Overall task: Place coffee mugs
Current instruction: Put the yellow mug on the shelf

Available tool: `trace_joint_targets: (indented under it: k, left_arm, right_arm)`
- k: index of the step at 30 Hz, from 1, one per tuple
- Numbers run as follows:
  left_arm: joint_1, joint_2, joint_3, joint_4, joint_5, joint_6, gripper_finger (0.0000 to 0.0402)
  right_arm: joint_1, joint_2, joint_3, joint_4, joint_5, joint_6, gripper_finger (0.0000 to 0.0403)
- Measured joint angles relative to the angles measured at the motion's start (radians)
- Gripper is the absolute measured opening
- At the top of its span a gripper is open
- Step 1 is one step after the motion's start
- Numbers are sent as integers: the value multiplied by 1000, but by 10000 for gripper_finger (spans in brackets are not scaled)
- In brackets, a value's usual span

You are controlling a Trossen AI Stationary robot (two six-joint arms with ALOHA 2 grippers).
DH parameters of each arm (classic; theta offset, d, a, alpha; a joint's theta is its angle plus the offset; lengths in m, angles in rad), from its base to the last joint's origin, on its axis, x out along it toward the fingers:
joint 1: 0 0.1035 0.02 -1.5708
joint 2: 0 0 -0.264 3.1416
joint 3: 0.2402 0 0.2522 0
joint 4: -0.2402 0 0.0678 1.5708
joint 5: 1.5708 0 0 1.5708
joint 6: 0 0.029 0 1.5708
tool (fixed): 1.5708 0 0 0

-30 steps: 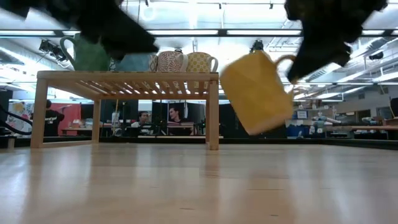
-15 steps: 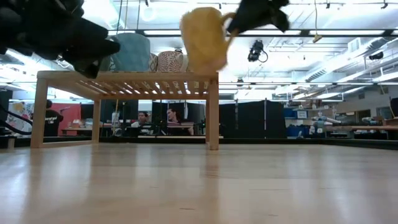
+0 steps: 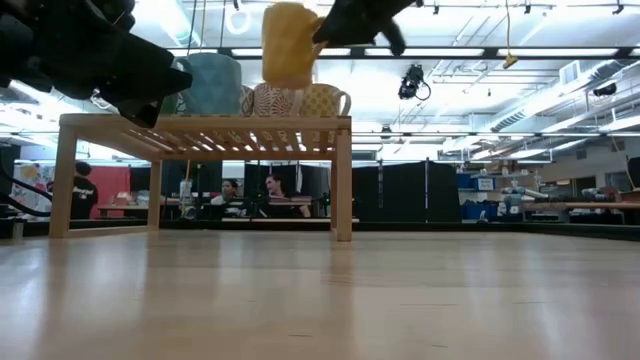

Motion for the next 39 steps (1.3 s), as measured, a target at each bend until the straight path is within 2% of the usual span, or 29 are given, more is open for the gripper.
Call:
trace_joint_targets:
  k: [7, 12, 21, 27, 34, 39]
  left_arm:
    - [0, 0, 0, -13, 0, 0, 148]
    - [0, 0, 0, -19, 1, 0, 148]
    - [0, 0, 0, -15, 1, 23, 148]
    - [0, 0, 0, -14, 1, 24, 148]
    - [0, 0, 0, -14, 1, 26, 148]
    - [0, 0, 0, -14, 1, 26, 148]
  right_arm:
    - [-42, 93, 0, 142, 17, -58, 61]
    - [-42, 145, 0, 180, 84, -84, 59]
    - [-42, 221, 0, 265, 95, -89, 60]
    - [-42, 229, 0, 261, 65, -78, 68]
    - [-42, 229, -1, 264, -38, -79, 77]
    - [-45, 229, -1, 265, -54, -79, 77]
